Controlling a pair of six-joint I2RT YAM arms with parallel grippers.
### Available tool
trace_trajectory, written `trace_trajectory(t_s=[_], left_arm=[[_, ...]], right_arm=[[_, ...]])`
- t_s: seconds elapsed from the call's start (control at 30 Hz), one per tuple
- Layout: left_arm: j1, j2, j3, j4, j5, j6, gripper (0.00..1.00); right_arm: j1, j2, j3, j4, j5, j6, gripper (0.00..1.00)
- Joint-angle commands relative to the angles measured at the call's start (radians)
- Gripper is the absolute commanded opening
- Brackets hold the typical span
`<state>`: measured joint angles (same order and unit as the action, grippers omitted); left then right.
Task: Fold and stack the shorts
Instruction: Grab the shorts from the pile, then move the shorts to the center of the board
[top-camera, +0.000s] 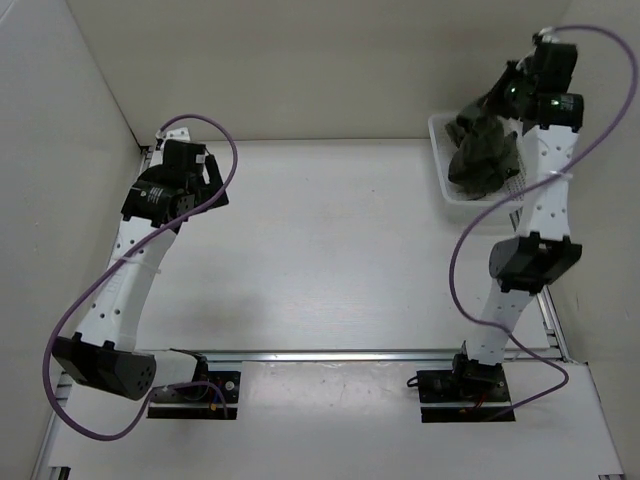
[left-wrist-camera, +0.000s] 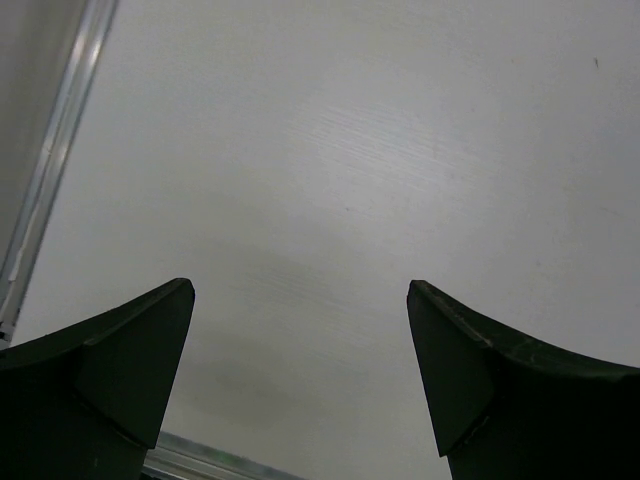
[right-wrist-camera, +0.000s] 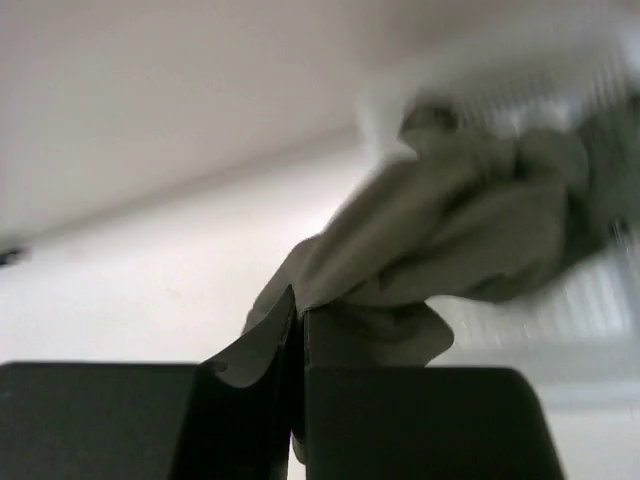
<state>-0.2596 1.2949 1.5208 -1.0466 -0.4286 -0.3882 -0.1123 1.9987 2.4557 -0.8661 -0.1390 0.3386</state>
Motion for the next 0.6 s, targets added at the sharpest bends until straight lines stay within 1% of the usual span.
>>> trace_trajectory(t_s=[0.0, 0.03, 0.07, 0.1, 0.13, 0.17, 0.2, 0.23, 0.27, 0.3, 0.33, 0.37, 0.4, 0.43, 0.47, 0.53, 0.57], left_arm=[[0.031, 0.027, 0.143, -0.085, -0.151, -0.013, 1.0], [0.054, 0.036, 0.168, -0.085, -0.151, -0.014, 1.0], [0.081, 0.037, 0.189, -0.085, -0.063, -0.027, 1.0], [0.106, 0.037, 0.205, -0.085, -0.023, -0.044, 1.0], [0.146, 0.037, 0.234, -0.095, 0.016, -0.067, 1.0], [0.164, 0.037, 0.245, -0.095, 0.098, -0.067, 1.0], [0.181, 0.049, 0.257, -0.107, 0.132, -0.08, 1.0], [0.212, 0.059, 0.271, -0.118, 0.164, -0.089, 1.0], [0.224, 0.06, 0.292, -0.118, 0.227, -0.089, 1.0], [0.233, 0.06, 0.305, -0.127, 0.237, -0.089, 1.0], [0.243, 0.069, 0.327, -0.136, 0.237, -0.089, 1.0], [0.243, 0.069, 0.328, -0.147, 0.237, -0.089, 1.0], [0.243, 0.054, 0.337, -0.147, 0.237, -0.089, 1.0], [0.243, 0.035, 0.337, -0.136, 0.237, -0.075, 1.0], [0.243, 0.026, 0.326, -0.136, 0.247, -0.075, 1.0], [0.243, 0.011, 0.3, -0.115, 0.293, -0.049, 1.0], [0.243, 0.011, 0.282, -0.106, 0.327, -0.037, 1.0]], right_arm=[[0.104, -0.27, 0.075, 0.152, -0.299, -0.076, 0.02], [0.105, -0.271, 0.075, 0.153, -0.301, -0.076, 0.04], [0.167, -0.299, 0.031, 0.173, -0.336, -0.09, 0.04], [0.204, -0.343, 0.007, 0.185, -0.359, -0.108, 0.04], [0.283, -0.36, -0.02, 0.194, -0.393, -0.119, 0.04], [0.327, -0.377, -0.087, 0.194, -0.393, -0.128, 0.04], [0.371, -0.406, -0.13, 0.194, -0.393, -0.151, 0.04], [0.455, -0.42, -0.18, 0.194, -0.384, -0.151, 0.04], [0.497, -0.437, -0.307, 0.194, -0.363, -0.164, 0.04], [0.537, -0.469, -0.378, 0.194, -0.312, -0.176, 0.04], [0.607, -0.486, -0.455, 0.194, -0.274, -0.187, 0.04], [0.638, -0.503, -0.536, 0.194, -0.24, -0.172, 0.04], [0.667, -0.532, -0.702, 0.194, -0.225, -0.171, 0.04], [0.719, -0.541, -0.778, 0.203, -0.199, -0.153, 0.08], [0.74, -0.541, -0.896, 0.203, -0.189, -0.141, 0.24], [0.785, -0.541, -0.964, 0.19, -0.173, -0.132, 0.69], [0.795, -0.541, -0.984, 0.161, -0.14, -0.121, 0.78]])
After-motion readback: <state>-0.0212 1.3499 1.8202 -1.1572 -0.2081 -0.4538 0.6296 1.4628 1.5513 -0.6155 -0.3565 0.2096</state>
